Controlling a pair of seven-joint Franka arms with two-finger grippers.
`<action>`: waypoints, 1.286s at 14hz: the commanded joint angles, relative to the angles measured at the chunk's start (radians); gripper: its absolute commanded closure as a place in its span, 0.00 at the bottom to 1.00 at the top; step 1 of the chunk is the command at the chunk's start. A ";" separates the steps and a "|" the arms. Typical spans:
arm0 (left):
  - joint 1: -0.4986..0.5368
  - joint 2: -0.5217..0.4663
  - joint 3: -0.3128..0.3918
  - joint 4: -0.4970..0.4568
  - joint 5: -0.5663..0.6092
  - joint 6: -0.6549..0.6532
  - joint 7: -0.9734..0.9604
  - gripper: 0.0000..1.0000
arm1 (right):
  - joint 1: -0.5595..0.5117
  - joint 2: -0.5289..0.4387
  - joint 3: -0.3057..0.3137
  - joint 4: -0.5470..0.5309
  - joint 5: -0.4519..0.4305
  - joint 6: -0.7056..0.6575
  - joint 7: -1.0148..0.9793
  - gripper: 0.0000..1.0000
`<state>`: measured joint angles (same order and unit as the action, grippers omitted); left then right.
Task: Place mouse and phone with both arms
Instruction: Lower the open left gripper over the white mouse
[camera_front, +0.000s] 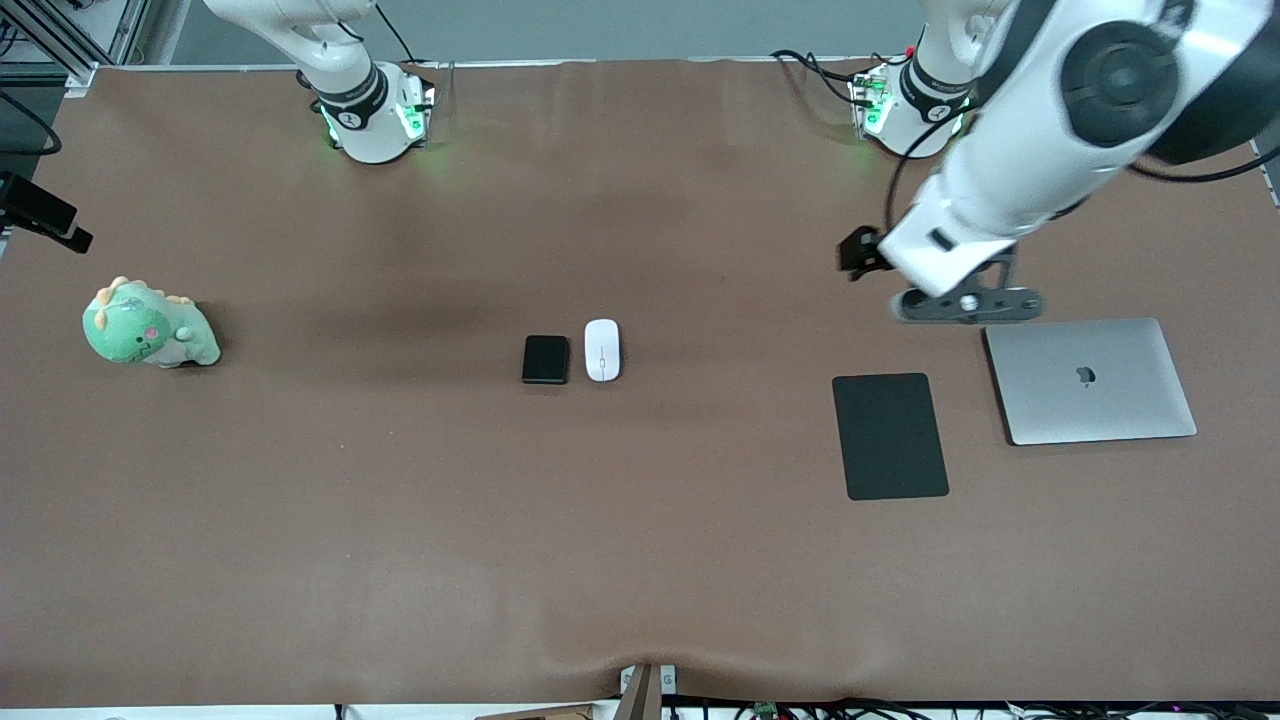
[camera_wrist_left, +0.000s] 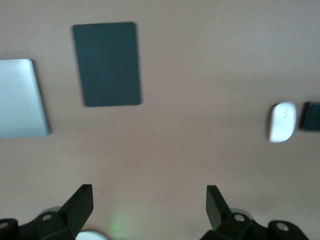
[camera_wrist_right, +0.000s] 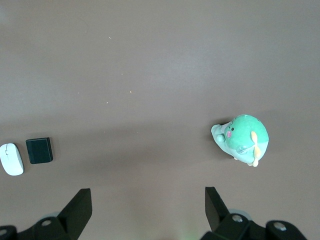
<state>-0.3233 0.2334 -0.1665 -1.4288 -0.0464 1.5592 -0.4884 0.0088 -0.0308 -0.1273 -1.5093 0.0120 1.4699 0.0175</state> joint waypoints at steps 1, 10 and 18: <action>-0.103 0.078 0.007 0.024 -0.017 0.099 -0.081 0.00 | 0.005 0.014 -0.006 0.024 0.017 -0.008 -0.002 0.00; -0.399 0.426 0.025 0.041 0.062 0.548 -0.401 0.00 | 0.002 0.038 -0.008 0.017 0.016 -0.016 0.001 0.00; -0.585 0.615 0.160 0.085 0.069 0.742 -0.473 0.00 | 0.011 0.120 -0.006 0.015 0.013 -0.019 -0.007 0.00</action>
<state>-0.8631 0.7922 -0.0513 -1.4059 -0.0013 2.2834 -0.9263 0.0137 0.0750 -0.1299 -1.5112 0.0155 1.4630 0.0172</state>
